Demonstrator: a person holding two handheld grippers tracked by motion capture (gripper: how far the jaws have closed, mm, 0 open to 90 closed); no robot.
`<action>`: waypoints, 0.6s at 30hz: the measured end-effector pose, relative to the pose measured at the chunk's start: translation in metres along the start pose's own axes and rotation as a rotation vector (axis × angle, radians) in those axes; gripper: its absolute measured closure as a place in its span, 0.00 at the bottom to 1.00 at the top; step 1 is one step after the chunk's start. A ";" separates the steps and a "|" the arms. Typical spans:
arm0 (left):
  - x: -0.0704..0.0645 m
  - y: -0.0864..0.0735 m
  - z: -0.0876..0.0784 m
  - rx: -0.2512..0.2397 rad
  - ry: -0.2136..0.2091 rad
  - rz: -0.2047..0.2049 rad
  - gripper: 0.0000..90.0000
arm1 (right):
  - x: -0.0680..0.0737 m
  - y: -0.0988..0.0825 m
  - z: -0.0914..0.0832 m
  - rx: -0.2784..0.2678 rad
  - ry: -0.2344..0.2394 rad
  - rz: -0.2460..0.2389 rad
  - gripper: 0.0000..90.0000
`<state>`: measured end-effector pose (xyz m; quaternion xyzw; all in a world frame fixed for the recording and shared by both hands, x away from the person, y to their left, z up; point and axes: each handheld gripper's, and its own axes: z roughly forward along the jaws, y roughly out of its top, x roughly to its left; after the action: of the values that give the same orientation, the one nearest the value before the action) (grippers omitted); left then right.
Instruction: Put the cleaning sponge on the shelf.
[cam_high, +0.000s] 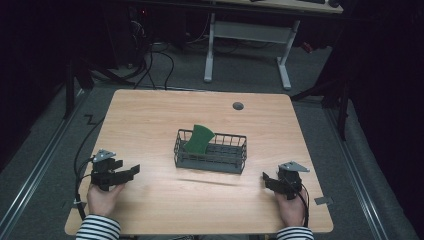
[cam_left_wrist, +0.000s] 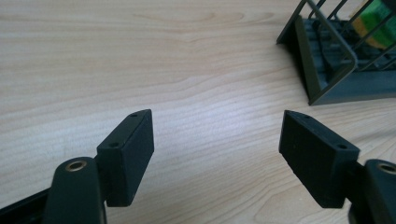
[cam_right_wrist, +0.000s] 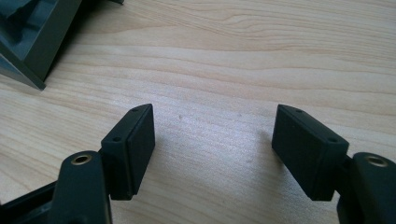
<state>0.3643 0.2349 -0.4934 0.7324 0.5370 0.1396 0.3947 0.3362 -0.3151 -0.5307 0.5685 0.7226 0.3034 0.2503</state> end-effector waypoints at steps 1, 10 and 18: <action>0.000 0.000 0.000 0.000 0.000 0.000 0.30 | 0.000 0.000 0.000 0.000 0.000 0.000 0.33; 0.001 -0.011 0.014 0.029 0.014 -0.008 0.28 | 0.000 0.000 0.000 0.000 -0.001 0.000 0.33; 0.005 -0.017 0.025 0.033 0.023 -0.042 0.28 | 0.000 0.000 0.000 0.000 -0.001 0.000 0.33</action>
<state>0.3703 0.2310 -0.5236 0.7256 0.5589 0.1307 0.3795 0.3362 -0.3151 -0.5307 0.5687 0.7224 0.3033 0.2504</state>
